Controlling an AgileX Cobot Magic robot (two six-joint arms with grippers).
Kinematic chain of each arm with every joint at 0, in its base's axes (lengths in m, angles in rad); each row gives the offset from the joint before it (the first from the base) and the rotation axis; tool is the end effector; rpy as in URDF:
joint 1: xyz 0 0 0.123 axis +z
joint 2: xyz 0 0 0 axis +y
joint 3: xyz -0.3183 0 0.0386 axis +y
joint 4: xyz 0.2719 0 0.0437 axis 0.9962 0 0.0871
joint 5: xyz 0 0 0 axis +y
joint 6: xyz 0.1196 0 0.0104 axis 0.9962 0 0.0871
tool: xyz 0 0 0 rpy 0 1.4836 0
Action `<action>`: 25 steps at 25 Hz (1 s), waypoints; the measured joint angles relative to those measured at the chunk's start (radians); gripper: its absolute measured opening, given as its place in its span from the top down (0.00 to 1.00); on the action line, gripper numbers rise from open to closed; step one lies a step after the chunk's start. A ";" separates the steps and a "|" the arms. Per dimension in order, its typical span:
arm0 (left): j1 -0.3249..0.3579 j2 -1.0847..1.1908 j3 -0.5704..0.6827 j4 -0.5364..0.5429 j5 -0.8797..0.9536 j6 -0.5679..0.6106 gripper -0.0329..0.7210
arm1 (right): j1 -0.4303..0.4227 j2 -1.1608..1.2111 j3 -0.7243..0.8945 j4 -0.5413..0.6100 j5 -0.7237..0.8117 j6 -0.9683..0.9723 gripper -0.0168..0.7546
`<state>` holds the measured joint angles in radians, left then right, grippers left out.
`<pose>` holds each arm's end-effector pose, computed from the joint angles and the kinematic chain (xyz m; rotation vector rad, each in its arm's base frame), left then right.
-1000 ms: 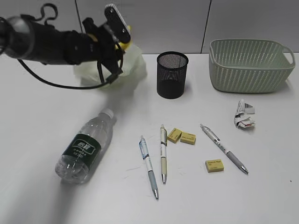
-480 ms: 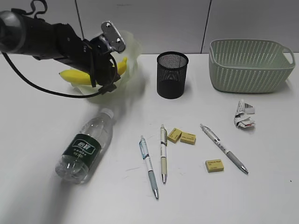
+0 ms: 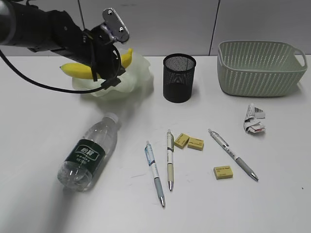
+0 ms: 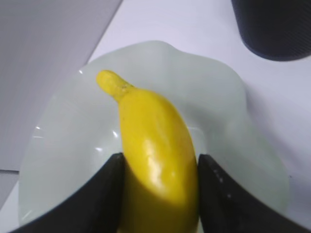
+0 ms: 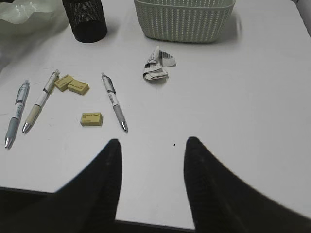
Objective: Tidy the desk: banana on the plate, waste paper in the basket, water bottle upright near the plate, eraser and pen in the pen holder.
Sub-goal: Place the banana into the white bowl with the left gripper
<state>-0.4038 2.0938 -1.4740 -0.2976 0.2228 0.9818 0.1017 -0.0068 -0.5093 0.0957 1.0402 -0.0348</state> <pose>0.4816 -0.2143 0.1758 1.2334 1.9600 0.0708 0.0038 0.0103 0.2812 -0.1410 2.0026 0.1566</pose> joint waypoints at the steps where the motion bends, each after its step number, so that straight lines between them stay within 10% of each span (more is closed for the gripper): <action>1: -0.001 0.000 0.000 0.000 -0.022 0.000 0.51 | 0.000 0.000 0.000 0.000 0.000 0.000 0.53; 25: -0.008 0.030 0.000 0.005 0.057 0.000 0.51 | 0.000 0.000 0.000 0.000 -0.001 0.000 0.53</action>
<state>-0.4122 2.1242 -1.4740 -0.2931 0.2801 0.9818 0.1017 -0.0068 -0.5093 0.0957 1.0393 -0.0348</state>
